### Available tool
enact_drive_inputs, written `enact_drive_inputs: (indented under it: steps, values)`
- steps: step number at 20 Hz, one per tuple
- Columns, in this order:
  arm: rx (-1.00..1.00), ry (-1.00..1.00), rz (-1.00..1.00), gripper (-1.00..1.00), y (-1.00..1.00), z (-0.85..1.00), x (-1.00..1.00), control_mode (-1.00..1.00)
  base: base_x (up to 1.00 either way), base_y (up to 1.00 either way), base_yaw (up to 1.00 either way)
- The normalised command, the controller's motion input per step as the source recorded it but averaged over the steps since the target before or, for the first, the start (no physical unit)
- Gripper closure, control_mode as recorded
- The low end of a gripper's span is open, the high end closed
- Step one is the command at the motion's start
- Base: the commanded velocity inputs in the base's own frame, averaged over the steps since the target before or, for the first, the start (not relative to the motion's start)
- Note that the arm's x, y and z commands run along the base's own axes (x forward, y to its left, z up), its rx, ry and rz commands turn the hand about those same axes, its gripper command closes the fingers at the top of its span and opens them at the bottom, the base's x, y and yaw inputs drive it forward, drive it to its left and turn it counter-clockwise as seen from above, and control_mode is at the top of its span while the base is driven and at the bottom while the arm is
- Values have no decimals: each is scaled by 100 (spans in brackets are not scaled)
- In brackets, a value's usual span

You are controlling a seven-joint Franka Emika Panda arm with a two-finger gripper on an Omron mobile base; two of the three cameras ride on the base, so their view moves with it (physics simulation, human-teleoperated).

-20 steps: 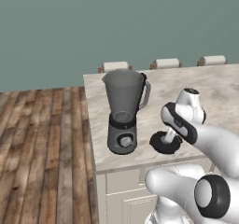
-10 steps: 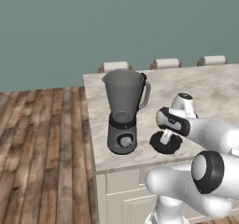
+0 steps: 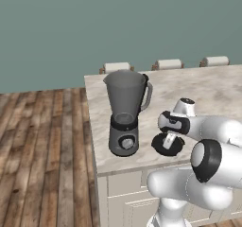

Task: Close the lid blender by securely placing the lid on top.

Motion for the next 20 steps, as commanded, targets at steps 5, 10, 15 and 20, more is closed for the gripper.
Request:
enact_drive_inputs:
  steps: [5,10,15,20]
  values:
    - [0,0,0,-100,0,-23,0,-100,0,0,0]
    - [0,2,1,-100,0,-28,0,-100,0,0,0]
    - [-1,5,1,-100,4,-36,0,-100,0,0,0]
    - [-4,0,2,-100,21,-67,-15,-100,0,0,0]
